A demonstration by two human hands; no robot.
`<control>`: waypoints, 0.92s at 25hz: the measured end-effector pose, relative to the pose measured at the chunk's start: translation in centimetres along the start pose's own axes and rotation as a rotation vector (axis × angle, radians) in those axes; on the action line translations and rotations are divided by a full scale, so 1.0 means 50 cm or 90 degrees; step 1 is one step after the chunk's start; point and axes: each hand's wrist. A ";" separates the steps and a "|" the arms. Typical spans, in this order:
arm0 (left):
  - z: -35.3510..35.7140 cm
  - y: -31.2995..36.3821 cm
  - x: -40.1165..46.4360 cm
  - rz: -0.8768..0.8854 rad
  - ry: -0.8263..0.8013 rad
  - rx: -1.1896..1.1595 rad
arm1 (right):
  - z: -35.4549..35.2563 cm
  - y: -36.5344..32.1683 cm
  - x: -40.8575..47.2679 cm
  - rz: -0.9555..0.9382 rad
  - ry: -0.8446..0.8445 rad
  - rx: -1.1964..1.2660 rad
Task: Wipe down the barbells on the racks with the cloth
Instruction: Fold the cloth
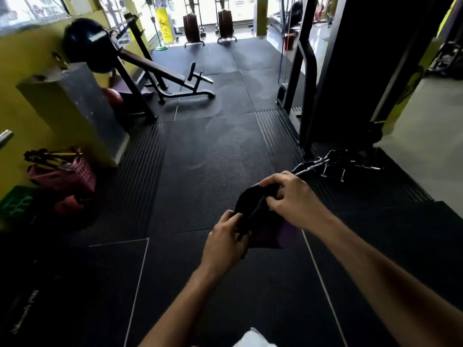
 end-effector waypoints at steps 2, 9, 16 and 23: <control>-0.019 -0.040 0.069 0.033 -0.029 -0.016 | -0.015 0.049 0.060 -0.068 -0.083 -0.124; -0.120 -0.128 0.200 -0.039 0.032 0.037 | 0.004 0.098 0.246 -0.196 -0.252 -0.117; -0.201 -0.192 0.263 -0.126 0.128 -0.125 | 0.105 0.073 0.415 -0.038 -0.263 0.141; -0.260 -0.286 0.387 -0.296 0.383 -0.300 | 0.274 -0.009 0.653 -0.065 -0.366 0.352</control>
Point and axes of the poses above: each hand's wrist, its own x-axis towards the middle knuckle, its own z-axis out of the palm, y = z × x, and after that the axes turned 5 degrees about y, right-handed
